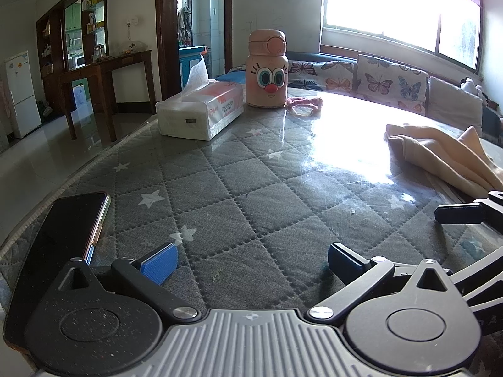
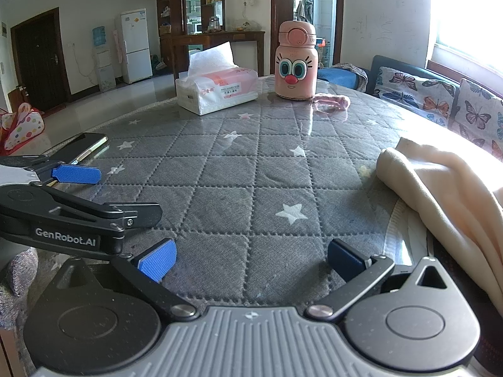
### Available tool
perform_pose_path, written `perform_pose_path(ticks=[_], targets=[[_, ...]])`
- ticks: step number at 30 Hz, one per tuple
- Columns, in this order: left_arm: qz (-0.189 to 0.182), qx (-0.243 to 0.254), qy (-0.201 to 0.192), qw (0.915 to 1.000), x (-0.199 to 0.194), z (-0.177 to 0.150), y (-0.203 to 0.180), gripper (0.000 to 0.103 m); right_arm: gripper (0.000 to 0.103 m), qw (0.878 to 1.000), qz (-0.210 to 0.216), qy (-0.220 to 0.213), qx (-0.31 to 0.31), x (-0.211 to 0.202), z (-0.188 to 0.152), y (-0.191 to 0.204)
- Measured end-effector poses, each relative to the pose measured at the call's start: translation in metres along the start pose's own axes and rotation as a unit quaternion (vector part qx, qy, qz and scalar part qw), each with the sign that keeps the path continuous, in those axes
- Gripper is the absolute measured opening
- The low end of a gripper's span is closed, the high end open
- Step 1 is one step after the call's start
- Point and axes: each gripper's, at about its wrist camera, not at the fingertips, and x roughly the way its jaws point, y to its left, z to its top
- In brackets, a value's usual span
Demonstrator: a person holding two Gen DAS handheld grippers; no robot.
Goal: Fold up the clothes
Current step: 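Move both open grippers toward the crumpled cream shirt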
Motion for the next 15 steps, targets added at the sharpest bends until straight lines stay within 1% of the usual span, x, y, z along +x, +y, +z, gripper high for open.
perform_pose_path(ticks=[4, 5, 6, 7, 8, 10, 11, 12, 15], targets=[[0.003, -0.010, 0.003, 0.9999, 0.002, 0.003, 0.011, 0.103, 0.103, 1.000, 0.008, 0.004, -0.008, -0.005, -0.001, 0.001], [0.020, 0.002, 0.001, 0.9998, 0.001, 0.002, 0.003, 0.103, 0.103, 1.000, 0.010, 0.005, -0.009, -0.007, -0.001, 0.001], [0.032, 0.006, 0.001, 0.9995, 0.000, 0.001, -0.001, 0.103, 0.103, 1.000, 0.018, -0.004, -0.009, -0.012, -0.006, -0.001], [0.034, 0.003, 0.000, 0.9994, -0.003, 0.001, -0.005, 0.103, 0.103, 1.000, 0.019, 0.004, -0.008, -0.011, -0.005, -0.003], [0.024, -0.001, 0.003, 0.9997, -0.003, 0.003, -0.006, 0.103, 0.103, 1.000, 0.020, 0.012, -0.007, -0.010, -0.005, -0.005], [0.003, 0.000, 0.002, 1.0000, -0.008, 0.004, -0.014, 0.103, 0.103, 1.000, 0.014, 0.003, -0.011, -0.021, -0.012, -0.005], [-0.001, 0.005, 0.003, 1.0000, -0.008, 0.005, -0.019, 0.103, 0.103, 1.000, 0.011, 0.003, -0.012, -0.024, -0.015, -0.006], [-0.006, 0.010, 0.002, 0.9999, -0.009, 0.006, -0.025, 0.103, 0.103, 1.000, 0.008, 0.000, -0.011, -0.036, -0.021, -0.007], [-0.028, 0.024, -0.001, 0.9993, -0.011, 0.009, -0.044, 0.103, 0.103, 1.000, -0.001, 0.005, -0.004, -0.047, -0.027, -0.014]])
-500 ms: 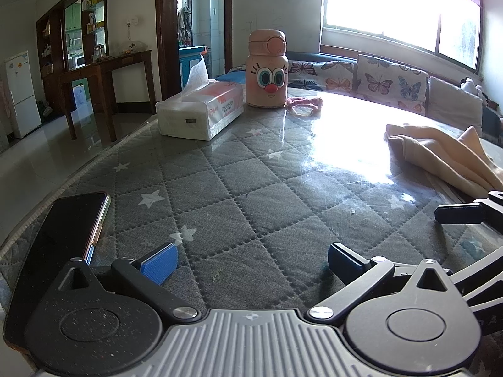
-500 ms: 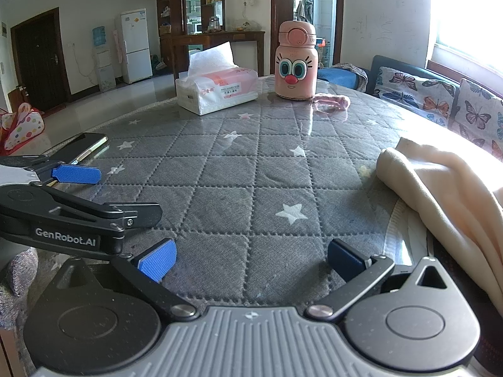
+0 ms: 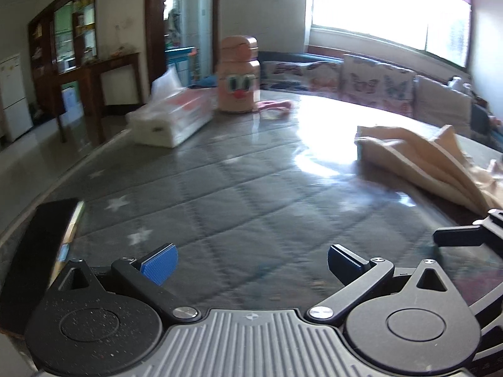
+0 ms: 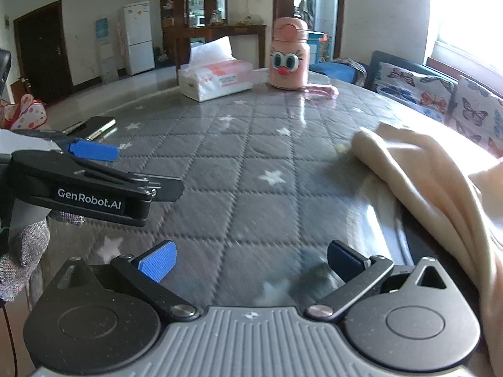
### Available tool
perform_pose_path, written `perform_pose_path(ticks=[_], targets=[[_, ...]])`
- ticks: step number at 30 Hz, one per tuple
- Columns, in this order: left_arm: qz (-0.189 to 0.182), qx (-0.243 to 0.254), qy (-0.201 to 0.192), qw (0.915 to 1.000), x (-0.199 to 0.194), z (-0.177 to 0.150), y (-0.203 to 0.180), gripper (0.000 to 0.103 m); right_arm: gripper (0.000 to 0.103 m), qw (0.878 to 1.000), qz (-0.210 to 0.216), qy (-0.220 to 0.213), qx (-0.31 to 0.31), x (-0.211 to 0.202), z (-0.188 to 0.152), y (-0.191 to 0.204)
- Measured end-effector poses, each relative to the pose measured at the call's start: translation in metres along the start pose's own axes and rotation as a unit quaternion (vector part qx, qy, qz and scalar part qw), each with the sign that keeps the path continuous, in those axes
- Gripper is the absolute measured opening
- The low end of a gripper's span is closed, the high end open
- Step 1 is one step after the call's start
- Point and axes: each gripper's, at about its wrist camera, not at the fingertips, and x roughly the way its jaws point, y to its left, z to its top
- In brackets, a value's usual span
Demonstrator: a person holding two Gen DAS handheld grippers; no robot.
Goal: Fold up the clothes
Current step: 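Move both open grippers toward the crumpled cream shirt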
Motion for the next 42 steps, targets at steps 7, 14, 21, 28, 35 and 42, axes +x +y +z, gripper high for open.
perform_pose_path(ticks=[7, 14, 21, 28, 35, 42], targets=[[-0.049, 0.033, -0.003, 0.9983, -0.008, 0.003, -0.046, 0.103, 0.103, 0.999, -0.033, 0.004, 0.042, -0.030, -0.021, -0.022], [-0.083, 0.061, -0.003, 0.9947, -0.019, 0.002, -0.082, 0.103, 0.103, 0.995, -0.063, 0.000, 0.079, -0.062, -0.040, -0.042], [-0.103, 0.086, -0.002, 0.9909, -0.030, -0.003, -0.107, 0.103, 0.103, 0.990, -0.093, -0.004, 0.102, -0.088, -0.062, -0.053], [-0.117, 0.107, -0.004, 0.9874, -0.039, -0.008, -0.130, 0.103, 0.103, 0.987, -0.110, -0.024, 0.118, -0.111, -0.076, -0.055], [-0.123, 0.119, 0.001, 0.9853, -0.047, -0.012, -0.145, 0.103, 0.103, 0.983, -0.124, -0.036, 0.132, -0.129, -0.089, -0.060], [-0.126, 0.130, 0.005, 0.9835, -0.048, -0.013, -0.157, 0.103, 0.103, 0.980, -0.129, -0.041, 0.145, -0.138, -0.099, -0.066]])
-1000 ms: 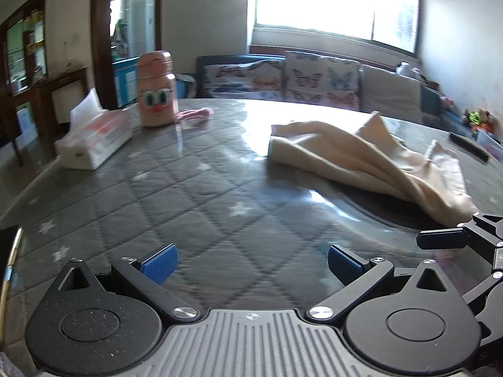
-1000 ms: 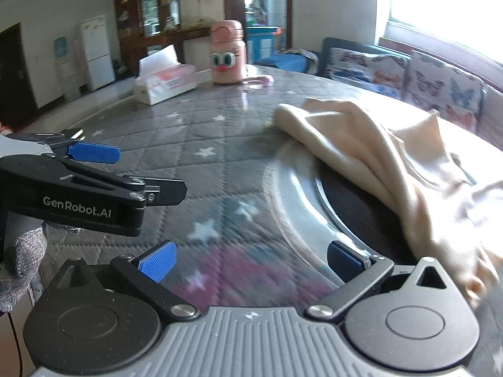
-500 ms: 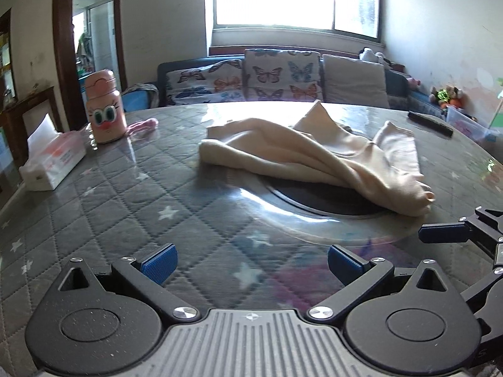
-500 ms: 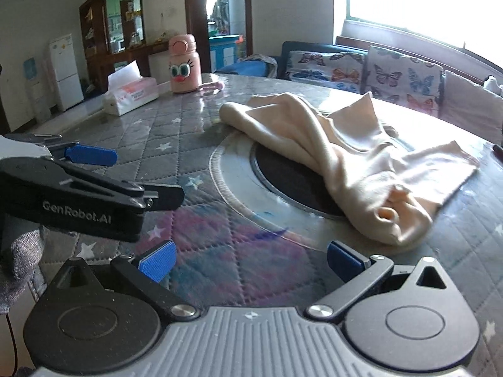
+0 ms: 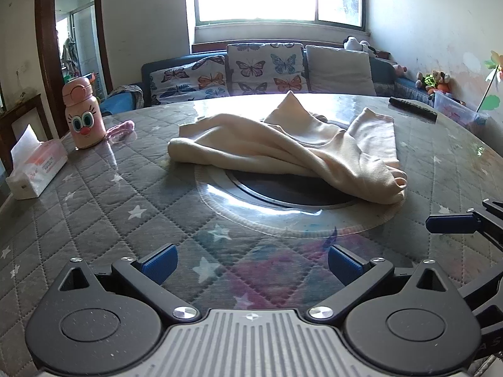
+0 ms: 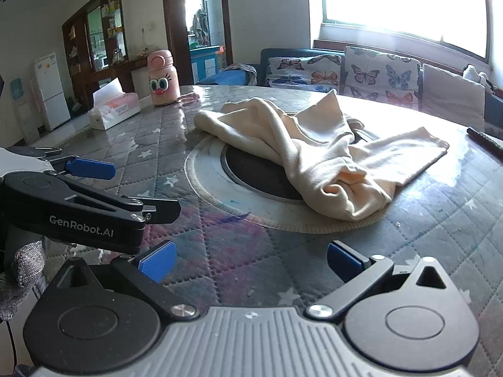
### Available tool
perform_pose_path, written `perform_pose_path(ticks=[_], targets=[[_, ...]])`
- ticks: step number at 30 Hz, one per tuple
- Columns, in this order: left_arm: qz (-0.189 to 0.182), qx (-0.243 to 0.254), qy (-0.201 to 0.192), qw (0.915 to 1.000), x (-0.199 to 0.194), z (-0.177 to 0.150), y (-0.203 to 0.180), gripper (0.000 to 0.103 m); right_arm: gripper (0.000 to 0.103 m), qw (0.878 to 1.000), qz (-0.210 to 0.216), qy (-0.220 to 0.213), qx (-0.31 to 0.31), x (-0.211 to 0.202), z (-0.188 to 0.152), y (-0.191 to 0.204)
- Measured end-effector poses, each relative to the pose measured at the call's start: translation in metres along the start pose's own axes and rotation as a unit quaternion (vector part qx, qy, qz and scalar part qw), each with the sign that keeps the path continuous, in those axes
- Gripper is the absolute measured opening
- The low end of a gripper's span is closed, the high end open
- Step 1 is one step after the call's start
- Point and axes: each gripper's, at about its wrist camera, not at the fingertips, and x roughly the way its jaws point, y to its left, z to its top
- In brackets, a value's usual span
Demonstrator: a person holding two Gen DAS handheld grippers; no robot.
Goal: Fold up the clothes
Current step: 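Move both open grippers toward the crumpled cream shirt, then lower both open grippers onto the cream shirt fabric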
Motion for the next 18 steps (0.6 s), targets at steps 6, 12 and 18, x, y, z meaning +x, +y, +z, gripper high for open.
perform_pose_path(ticks=[6, 12, 18], targets=[[-0.007, 0.005, 0.003, 1.0000, 0.003, 0.002, -0.008, 0.103, 0.103, 1.000, -0.003, -0.002, 0.003, -0.004, -0.002, -0.003], [-0.014, 0.008, 0.001, 0.9999, 0.004, 0.005, -0.012, 0.103, 0.103, 1.000, -0.012, -0.004, 0.013, -0.006, -0.003, -0.008], [-0.021, 0.008, 0.001, 0.9997, 0.006, 0.006, -0.014, 0.103, 0.103, 0.999, -0.022, -0.004, 0.023, -0.006, -0.004, -0.011]])
